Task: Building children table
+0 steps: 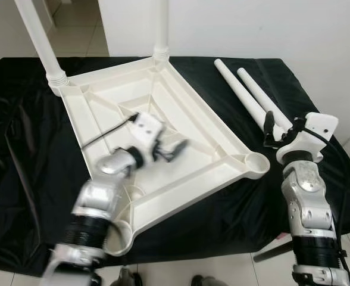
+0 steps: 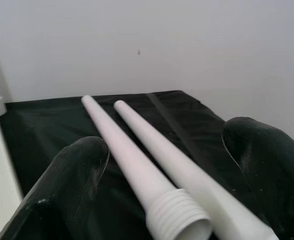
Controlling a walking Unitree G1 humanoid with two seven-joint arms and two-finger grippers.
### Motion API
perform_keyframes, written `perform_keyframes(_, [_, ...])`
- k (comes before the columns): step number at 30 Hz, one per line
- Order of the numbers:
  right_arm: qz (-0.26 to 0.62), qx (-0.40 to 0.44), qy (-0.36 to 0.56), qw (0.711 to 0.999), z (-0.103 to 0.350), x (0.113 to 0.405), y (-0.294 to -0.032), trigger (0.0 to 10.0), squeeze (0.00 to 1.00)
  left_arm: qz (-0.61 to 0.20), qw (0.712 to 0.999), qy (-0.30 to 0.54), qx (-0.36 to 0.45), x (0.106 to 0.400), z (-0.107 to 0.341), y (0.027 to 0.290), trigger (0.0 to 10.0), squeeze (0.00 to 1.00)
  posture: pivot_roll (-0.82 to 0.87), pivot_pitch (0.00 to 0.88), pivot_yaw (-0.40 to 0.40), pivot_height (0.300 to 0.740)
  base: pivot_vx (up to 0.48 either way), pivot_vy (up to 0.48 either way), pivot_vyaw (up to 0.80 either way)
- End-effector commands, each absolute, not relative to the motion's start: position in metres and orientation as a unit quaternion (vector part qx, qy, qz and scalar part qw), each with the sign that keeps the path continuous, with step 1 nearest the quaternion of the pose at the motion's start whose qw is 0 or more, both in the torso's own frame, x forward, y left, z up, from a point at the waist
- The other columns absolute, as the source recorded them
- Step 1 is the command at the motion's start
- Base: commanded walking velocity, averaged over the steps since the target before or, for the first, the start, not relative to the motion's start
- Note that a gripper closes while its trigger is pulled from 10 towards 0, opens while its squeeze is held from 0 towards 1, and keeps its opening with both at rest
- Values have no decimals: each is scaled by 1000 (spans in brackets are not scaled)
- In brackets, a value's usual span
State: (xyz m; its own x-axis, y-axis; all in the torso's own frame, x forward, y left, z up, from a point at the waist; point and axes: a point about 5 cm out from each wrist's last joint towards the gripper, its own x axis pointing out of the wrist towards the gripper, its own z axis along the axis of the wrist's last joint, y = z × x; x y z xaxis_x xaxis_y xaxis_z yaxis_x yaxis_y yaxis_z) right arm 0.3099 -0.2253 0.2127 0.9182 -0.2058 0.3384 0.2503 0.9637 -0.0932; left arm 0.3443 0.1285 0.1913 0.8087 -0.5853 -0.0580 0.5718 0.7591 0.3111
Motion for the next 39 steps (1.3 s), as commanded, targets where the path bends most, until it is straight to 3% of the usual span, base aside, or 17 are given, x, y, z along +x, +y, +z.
perform_keyframes(1, [-116, -71, -167, 977, 212, 311, -225, 10000, 0, -312, 931, -24, 186, 347, 191, 129, 10000, 0, -36, 101, 31, 740, 0, 0, 0])
perform_keyframes(2, [-113, -72, -167, 977, 212, 311, -224, 10000, 0, -327, 911, -21, 251, 346, 188, 134, 10000, 0, -33, 101, 32, 740, 0, 0, 0])
perform_keyframes(5, [-111, -74, -167, 977, 211, 311, -223, 10000, 0, -344, 888, -10, 307, 344, 182, 139, 10000, 0, -33, 101, 32, 740, 0, 0, 0])
perform_keyframes(7, [-110, -74, -166, 977, 210, 310, -223, 10000, 0, -373, 843, 12, 387, 343, 178, 150, 10000, 0, -31, 103, 32, 740, 0, 0, 0])
perform_keyframes(15, [-111, -72, -169, 977, 210, 311, -222, 10000, 0, -346, 820, -6, 455, 360, 193, 161, 10000, 0, -27, 109, 33, 740, 0, 0, 0])
perform_keyframes(17, [-112, -71, -168, 977, 210, 311, -221, 10000, 0, -326, 836, -20, 442, 365, 201, 161, 10000, 0, -29, 116, 33, 740, 0, 0, 0])
perform_keyframes(19, [-112, -68, -167, 977, 208, 311, -220, 10000, 0, -287, 880, -51, 376, 376, 217, 158, 10000, 0, -30, 123, 31, 740, 0, 0, 0])
perform_keyframes(20, [-112, -68, -167, 977, 208, 311, -220, 10000, 0, -287, 880, -51, 376, 376, 217, 158, 10000, 0, -30, 123, 31, 740, 0, 0, 0])
perform_keyframes(21, [-111, -65, -165, 978, 207, 311, -219, 10000, 0, -270, 912, -74, 300, 380, 226, 153, 10000, 0, -29, 126, 28, 740, 0, 0, 0])
perform_keyframes(22, [-111, -65, -165, 978, 207, 311, -219, 10000, 0, -270, 912, -74, 300, 380, 226, 153, 10000, 0, -29, 126, 28, 740, 0, 0, 0])
perform_keyframes(25, [-109, -60, -161, 979, 204, 312, -216, 10000, 0, -259, 949, -95, 151, 385, 237, 149, 10000, 0, -33, 130, 25, 740, 0, 0, 0])
perform_keyframes(30, [-105, -52, -157, 981, 201, 312, -213, 10000, 0, -252, 960, -120, 33, 386, 247, 145, 10000, 0, -25, 132, 24, 740, 0, 0, 0])
perform_keyframes(32, [-105, -44, -152, 982, 200, 314, -213, 10000, 0, -213, 968, -130, -19, 389, 250, 149, 10000, 0, -19, 129, 29, 740, 0, 0, 0])
perform_keyframes(39, [-118, -37, -146, 981, 202, 317, -217, 10000, 0, -134, 983, -110, -69, 390, 249, 159, 10000, 0, 4, 119, 32, 740, 0, 0, 0])
